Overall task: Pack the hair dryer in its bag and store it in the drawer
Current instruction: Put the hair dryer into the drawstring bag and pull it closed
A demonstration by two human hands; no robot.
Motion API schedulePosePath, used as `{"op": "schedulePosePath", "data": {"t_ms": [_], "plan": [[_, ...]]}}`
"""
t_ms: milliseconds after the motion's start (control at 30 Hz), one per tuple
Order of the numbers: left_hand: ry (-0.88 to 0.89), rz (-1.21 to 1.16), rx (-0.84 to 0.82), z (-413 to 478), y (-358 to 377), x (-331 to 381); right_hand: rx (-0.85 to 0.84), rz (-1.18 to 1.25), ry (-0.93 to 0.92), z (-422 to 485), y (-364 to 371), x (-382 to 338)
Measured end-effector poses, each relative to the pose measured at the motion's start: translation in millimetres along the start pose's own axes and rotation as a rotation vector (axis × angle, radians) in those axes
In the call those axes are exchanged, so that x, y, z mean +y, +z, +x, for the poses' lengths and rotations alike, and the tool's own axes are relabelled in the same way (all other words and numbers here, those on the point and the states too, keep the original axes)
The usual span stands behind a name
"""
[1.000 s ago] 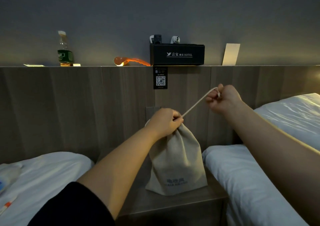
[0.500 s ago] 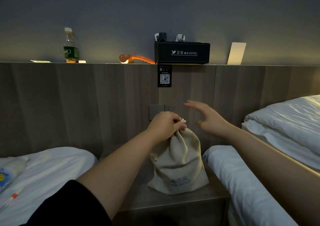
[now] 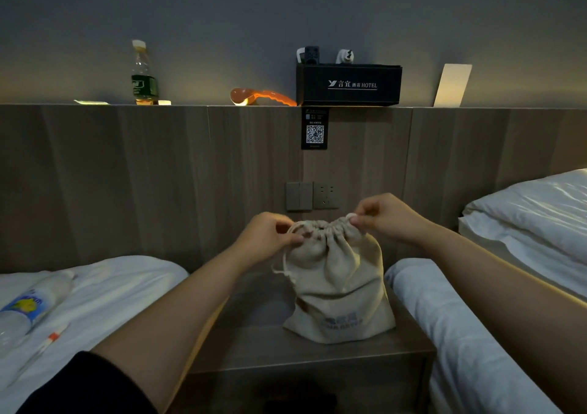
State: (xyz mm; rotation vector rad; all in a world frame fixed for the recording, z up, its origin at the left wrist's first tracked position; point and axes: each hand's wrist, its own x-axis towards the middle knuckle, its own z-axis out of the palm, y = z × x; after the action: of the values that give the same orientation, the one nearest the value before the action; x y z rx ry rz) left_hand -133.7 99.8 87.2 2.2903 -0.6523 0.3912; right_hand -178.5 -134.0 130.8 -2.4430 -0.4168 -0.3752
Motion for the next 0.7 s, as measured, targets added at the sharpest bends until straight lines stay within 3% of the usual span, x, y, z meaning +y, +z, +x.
{"op": "schedulePosePath", "data": {"t_ms": [100,200,267,400,700], "plan": [[0.022,0.062,0.048,-4,-2,-3,-0.037,0.147,0.068,1,-8,7],[-0.005,-0.226,0.083,1,-3,6,0.056,0.256,0.084,2,-8,12],[-0.094,-0.459,0.158,9,-5,11,0.198,0.207,0.131,5,-7,14],[-0.295,-0.701,0.355,24,-19,9,0.476,0.042,0.228,11,-21,25],[-0.562,-0.893,0.400,37,-4,5,0.652,0.014,0.255,3,-8,28]]}}
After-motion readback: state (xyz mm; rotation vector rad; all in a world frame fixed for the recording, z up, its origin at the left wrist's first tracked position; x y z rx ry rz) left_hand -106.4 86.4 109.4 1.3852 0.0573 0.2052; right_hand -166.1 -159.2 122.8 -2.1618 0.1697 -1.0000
